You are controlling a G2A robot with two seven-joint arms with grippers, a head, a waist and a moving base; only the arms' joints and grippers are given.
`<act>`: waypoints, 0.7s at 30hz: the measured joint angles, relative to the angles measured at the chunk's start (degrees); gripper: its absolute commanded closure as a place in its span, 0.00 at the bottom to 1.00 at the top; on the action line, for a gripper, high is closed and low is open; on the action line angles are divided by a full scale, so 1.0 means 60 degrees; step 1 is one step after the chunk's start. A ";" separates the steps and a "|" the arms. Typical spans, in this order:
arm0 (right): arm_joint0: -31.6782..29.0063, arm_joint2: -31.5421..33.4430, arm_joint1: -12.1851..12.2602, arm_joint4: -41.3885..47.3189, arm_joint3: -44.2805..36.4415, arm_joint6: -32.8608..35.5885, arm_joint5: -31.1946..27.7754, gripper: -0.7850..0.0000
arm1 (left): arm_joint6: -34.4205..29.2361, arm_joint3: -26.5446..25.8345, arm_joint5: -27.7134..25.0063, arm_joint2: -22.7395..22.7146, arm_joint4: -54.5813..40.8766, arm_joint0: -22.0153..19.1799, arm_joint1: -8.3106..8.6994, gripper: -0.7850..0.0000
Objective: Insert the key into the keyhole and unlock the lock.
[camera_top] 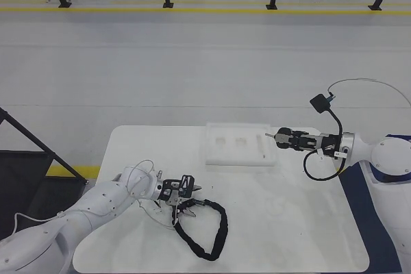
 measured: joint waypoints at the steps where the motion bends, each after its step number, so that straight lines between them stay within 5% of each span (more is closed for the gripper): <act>1: 0.0000 0.0000 0.0000 0.0000 0.0000 0.0000 0.0000 1.00 | -0.0054 0.0027 0.0017 -0.0004 0.0065 0.0001 -0.0033 0.67; 8: 0.0000 0.0000 0.0000 0.0000 0.0000 0.0000 0.0000 1.00 | -0.0324 0.0186 0.0034 -0.0072 0.0225 0.0011 -0.0241 0.77; 12: 0.0000 0.0000 0.0000 0.0000 0.0000 0.0000 0.0000 1.00 | -0.0315 0.0225 -0.0096 -0.0129 0.0220 -0.0003 -0.0351 1.00; 21: 0.0000 0.0000 0.0000 0.0000 0.0000 0.0000 0.0000 1.00 | 0.0674 0.0050 -0.0694 -0.0628 -0.0393 -0.0272 -0.0434 1.00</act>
